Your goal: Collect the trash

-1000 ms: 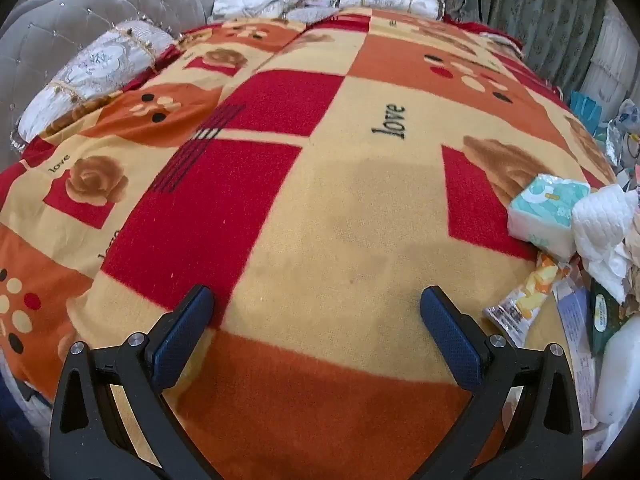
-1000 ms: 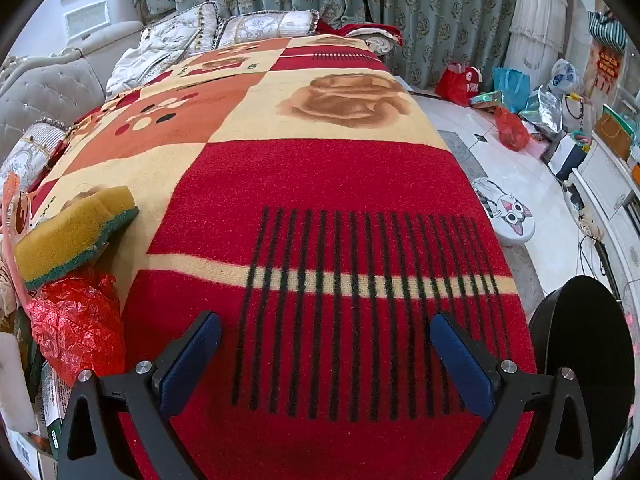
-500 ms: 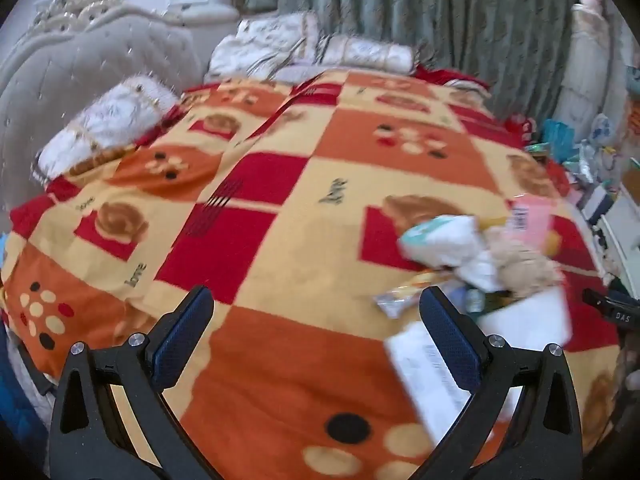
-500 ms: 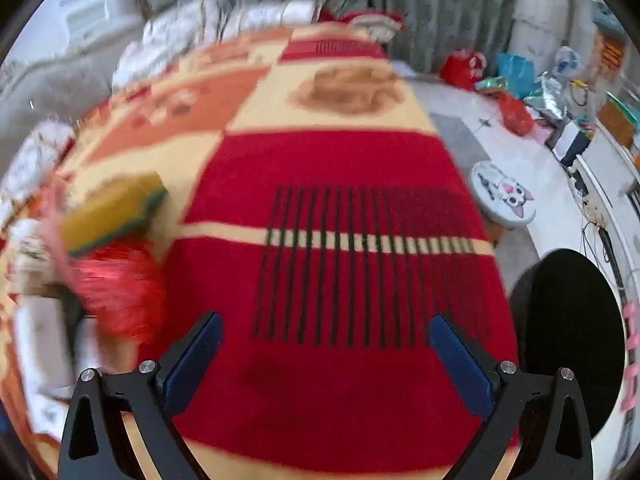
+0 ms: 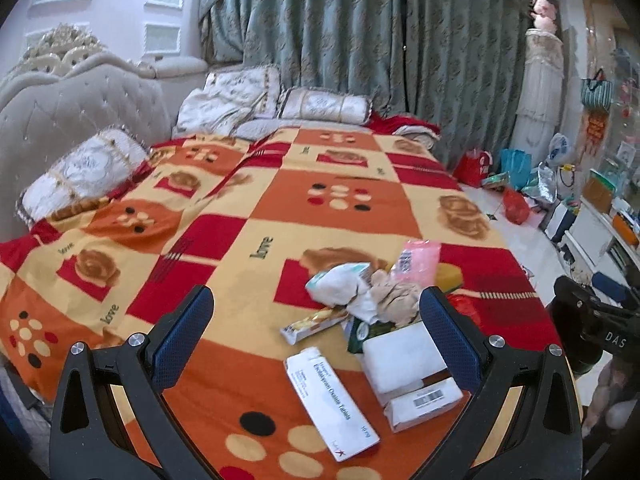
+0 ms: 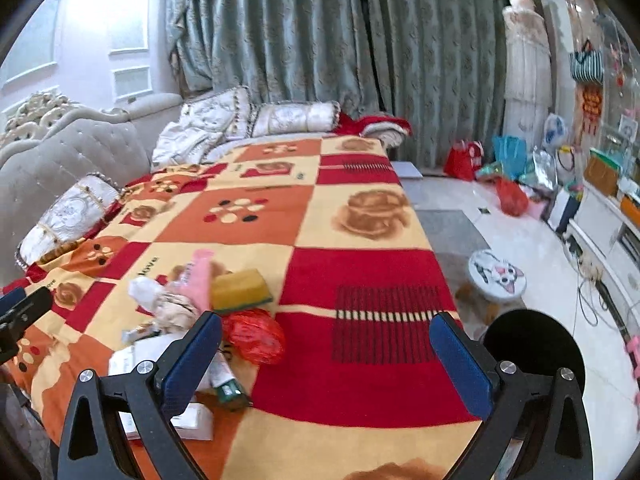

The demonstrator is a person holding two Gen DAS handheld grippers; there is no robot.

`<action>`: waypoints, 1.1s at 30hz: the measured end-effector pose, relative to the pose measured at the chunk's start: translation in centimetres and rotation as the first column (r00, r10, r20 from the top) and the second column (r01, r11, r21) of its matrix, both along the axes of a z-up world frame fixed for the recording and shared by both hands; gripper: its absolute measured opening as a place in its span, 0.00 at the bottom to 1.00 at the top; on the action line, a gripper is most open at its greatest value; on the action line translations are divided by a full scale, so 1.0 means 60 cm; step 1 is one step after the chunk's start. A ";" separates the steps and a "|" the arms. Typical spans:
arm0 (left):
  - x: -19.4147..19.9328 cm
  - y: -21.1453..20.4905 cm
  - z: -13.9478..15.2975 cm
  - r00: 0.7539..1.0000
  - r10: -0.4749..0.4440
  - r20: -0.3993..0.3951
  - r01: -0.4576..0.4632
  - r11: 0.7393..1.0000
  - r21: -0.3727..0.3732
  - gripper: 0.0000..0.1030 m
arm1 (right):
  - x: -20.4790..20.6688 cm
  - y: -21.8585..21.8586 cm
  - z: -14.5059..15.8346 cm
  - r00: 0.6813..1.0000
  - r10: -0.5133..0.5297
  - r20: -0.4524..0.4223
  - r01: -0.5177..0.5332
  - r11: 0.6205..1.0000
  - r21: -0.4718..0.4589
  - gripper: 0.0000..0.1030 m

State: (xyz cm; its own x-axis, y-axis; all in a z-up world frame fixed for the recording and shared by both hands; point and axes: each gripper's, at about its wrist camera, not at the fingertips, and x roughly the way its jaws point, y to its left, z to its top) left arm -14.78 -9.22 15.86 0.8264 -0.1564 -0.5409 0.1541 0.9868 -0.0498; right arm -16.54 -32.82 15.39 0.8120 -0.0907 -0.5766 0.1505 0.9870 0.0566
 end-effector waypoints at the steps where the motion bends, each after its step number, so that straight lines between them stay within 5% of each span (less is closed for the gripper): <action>1: -0.004 -0.004 0.005 1.000 -0.004 0.010 0.004 1.000 0.003 0.99 | -0.004 0.004 0.006 1.000 0.005 0.014 -0.004 1.000 -0.006 1.00; 33: -0.005 -0.004 0.008 1.000 0.011 0.007 -0.011 0.999 -0.032 0.99 | -0.003 0.041 0.033 0.998 0.046 0.039 -0.044 0.999 -0.029 1.00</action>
State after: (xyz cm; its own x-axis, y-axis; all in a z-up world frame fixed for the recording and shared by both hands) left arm -15.11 -9.44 16.33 0.8321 -0.1642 -0.5298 0.1436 0.9864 -0.0803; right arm -16.70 -30.36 17.34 0.8375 -0.0696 -0.5420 0.1041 0.9940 0.0332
